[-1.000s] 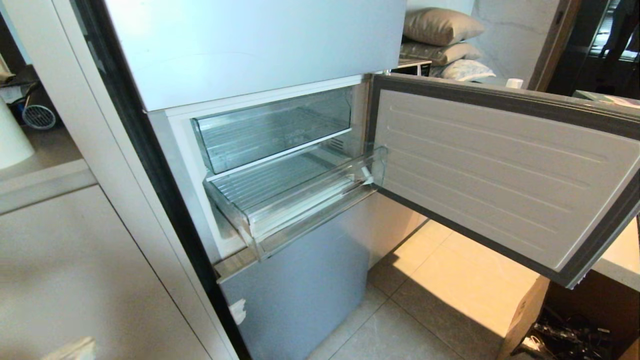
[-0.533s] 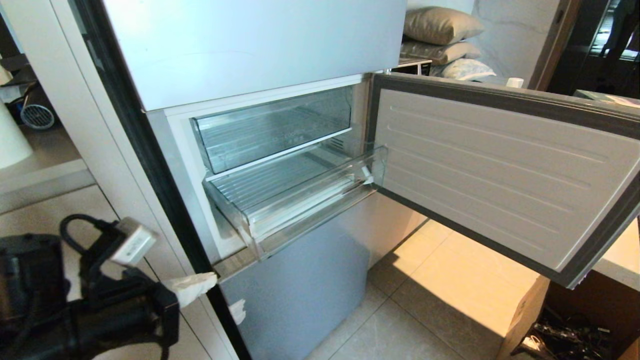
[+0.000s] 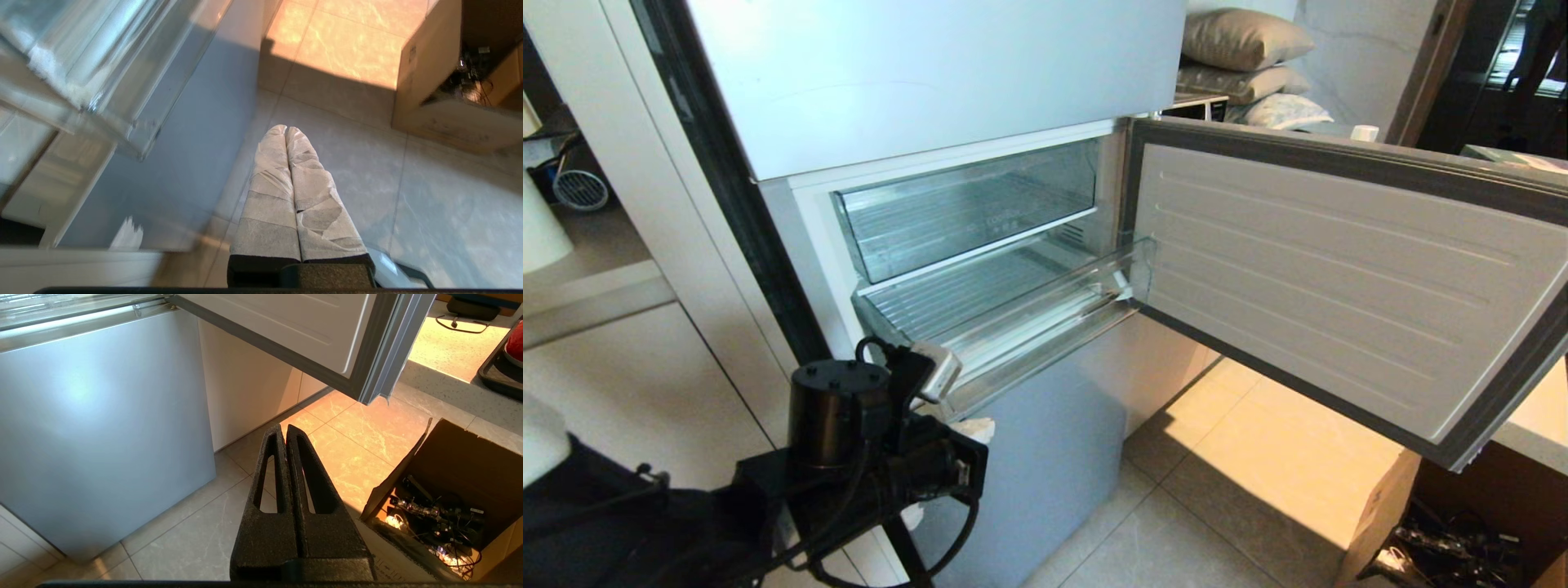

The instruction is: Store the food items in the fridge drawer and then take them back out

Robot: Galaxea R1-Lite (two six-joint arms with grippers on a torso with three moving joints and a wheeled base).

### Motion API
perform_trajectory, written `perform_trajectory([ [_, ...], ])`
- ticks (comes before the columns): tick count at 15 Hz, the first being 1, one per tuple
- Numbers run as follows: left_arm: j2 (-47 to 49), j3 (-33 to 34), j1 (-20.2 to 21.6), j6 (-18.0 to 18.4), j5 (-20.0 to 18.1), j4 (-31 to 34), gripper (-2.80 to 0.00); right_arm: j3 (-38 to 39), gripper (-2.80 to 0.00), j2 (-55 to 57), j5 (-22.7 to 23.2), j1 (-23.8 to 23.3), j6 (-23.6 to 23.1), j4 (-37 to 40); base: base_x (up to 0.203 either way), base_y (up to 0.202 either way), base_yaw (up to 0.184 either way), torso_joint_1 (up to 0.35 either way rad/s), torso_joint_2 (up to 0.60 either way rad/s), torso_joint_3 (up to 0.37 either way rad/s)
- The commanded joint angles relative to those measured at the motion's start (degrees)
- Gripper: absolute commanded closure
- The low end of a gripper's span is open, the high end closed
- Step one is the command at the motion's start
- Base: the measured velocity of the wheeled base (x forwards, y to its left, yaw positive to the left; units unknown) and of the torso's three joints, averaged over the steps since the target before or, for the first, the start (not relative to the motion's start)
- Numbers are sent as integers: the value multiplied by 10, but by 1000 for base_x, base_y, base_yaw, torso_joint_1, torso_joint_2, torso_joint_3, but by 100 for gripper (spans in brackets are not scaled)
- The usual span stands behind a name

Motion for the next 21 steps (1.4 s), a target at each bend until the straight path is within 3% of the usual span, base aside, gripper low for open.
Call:
perform_trajectory([
  [1, 19, 10, -4, 1, 1, -19, 0, 0, 0, 1, 0, 0, -5, 0, 0, 0, 0, 0, 0, 0],
  [6, -13, 0, -2, 1, 2, -18, 0, 0, 0, 1, -4, 0, 15, -1, 0, 0, 0, 0, 0, 0],
  [10, -50, 32, -1, 4, 4, -15, 0, -2, 0, 1, -2, 0, 14, 2, 0, 0, 0, 0, 0, 0],
  [12, -52, 38, -3, 27, -1, -20, 0, 0, 0, 1, -5, 0, 21, -1, 0, 0, 0, 0, 0, 0],
  [21, -60, 53, -26, 25, -12, -18, 0, -1, 0, 1, -9, 0, 38, 0, 0, 0, 0, 0, 0, 0],
])
